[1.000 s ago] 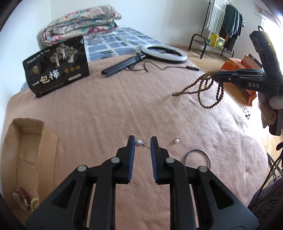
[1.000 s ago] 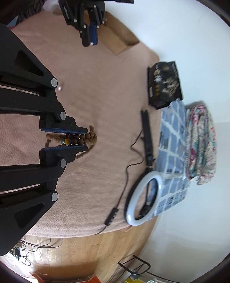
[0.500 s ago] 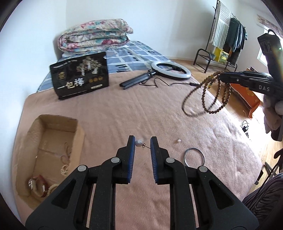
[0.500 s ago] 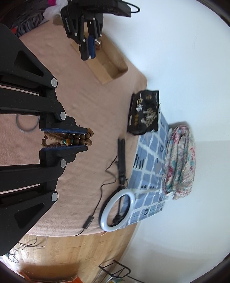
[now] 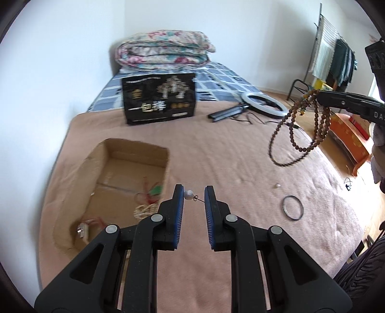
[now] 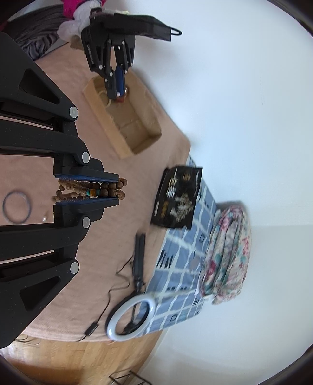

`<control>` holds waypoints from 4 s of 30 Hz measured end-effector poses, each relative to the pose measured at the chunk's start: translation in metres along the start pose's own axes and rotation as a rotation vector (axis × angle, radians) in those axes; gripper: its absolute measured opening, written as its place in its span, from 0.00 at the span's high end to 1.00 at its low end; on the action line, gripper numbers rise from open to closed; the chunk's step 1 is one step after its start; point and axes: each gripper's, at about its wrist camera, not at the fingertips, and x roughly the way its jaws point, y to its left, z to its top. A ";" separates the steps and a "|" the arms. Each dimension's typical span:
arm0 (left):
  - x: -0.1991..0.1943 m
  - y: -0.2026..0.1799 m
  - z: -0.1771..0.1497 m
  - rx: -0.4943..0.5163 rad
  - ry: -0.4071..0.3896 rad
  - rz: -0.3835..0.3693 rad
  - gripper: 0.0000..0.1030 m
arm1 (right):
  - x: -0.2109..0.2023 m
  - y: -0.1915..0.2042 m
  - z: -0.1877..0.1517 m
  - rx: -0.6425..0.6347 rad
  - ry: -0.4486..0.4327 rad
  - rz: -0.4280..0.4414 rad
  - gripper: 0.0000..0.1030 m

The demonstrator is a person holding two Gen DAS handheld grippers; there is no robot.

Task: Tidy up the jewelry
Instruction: 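Carry the pearl stud in the left tool and bead necklace in the right tool over the box, then open the right tool dropping the bead necklace while the left tool releases the pearl stud, then move the left tool toward the second pearl stud while the right tool approaches the blue bangle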

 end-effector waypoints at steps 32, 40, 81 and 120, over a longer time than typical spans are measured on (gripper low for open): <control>0.018 0.116 -0.017 -0.157 0.016 0.124 0.84 | 0.113 0.122 0.063 -0.074 0.018 0.187 0.90; 0.043 0.125 -0.014 -0.171 0.033 0.124 0.84 | 0.151 0.132 0.070 -0.057 0.036 0.199 0.90; 0.077 0.132 -0.019 -0.194 0.085 0.162 0.67 | 0.218 0.135 0.057 -0.075 0.147 0.113 0.55; 0.041 0.009 0.010 -0.021 0.050 0.016 0.67 | 0.065 0.013 0.003 0.078 0.092 -0.055 0.24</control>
